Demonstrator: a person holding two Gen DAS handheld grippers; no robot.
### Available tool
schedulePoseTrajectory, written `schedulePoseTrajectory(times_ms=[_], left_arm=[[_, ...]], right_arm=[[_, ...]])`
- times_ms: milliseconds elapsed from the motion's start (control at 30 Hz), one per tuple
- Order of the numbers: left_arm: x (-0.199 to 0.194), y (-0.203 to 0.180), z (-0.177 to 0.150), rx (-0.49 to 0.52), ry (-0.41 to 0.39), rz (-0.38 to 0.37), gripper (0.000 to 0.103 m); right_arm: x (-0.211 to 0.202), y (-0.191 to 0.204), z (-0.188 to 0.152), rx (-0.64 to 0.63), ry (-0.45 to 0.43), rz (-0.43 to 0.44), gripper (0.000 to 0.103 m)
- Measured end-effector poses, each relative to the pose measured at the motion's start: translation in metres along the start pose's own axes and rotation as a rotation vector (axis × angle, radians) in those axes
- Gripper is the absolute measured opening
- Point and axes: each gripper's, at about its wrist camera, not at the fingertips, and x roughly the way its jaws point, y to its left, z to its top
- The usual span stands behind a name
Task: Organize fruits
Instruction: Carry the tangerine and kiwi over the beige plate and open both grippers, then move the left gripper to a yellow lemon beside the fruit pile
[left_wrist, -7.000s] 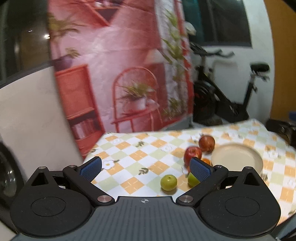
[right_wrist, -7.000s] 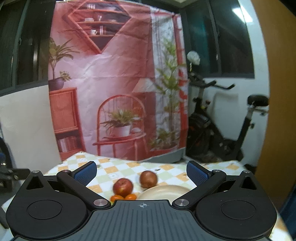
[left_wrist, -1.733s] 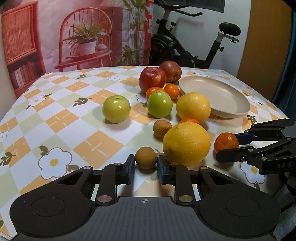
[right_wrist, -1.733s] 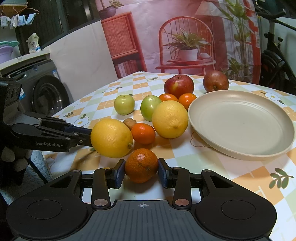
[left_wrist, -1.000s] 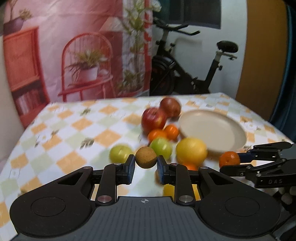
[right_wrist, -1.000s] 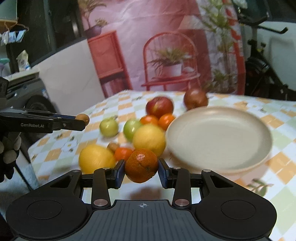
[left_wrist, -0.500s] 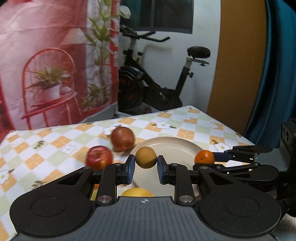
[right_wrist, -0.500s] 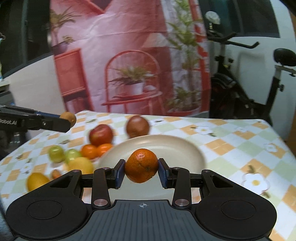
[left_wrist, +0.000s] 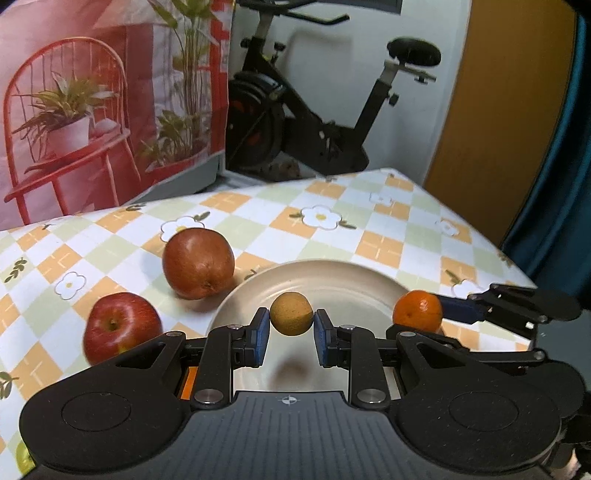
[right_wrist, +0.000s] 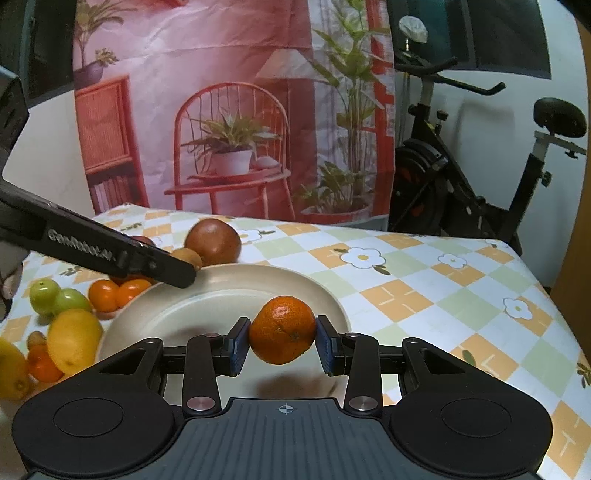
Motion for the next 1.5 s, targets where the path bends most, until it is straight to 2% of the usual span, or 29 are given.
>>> schedulePoseTrajectory(times_ms=[500, 867, 1000, 1267, 1500], left_arm=[[0.029, 0.004, 0.001, 0.012, 0.079, 0.027, 0.027], [0.030, 0.001, -0.001, 0.024, 0.090, 0.031, 0.028], [0.025, 0.000, 0.000, 0.025, 0.069, 0.031, 0.043], [0.007, 0.000, -0.002, 0.027, 0.025, 0.055, 0.043], [-0.026, 0.011, -0.004, 0.000, -0.032, 0.082, 0.043]], right_arm=[[0.020, -0.010, -0.002, 0.039, 0.034, -0.023, 0.035], [0.008, -0.004, -0.012, 0.023, -0.009, -0.035, 0.039], [0.003, -0.006, -0.013, 0.030, -0.027, -0.014, 0.040], [-0.001, -0.010, -0.013, 0.049, -0.050, -0.009, 0.040], [-0.006, -0.012, -0.016, 0.059, -0.077, -0.010, 0.040]])
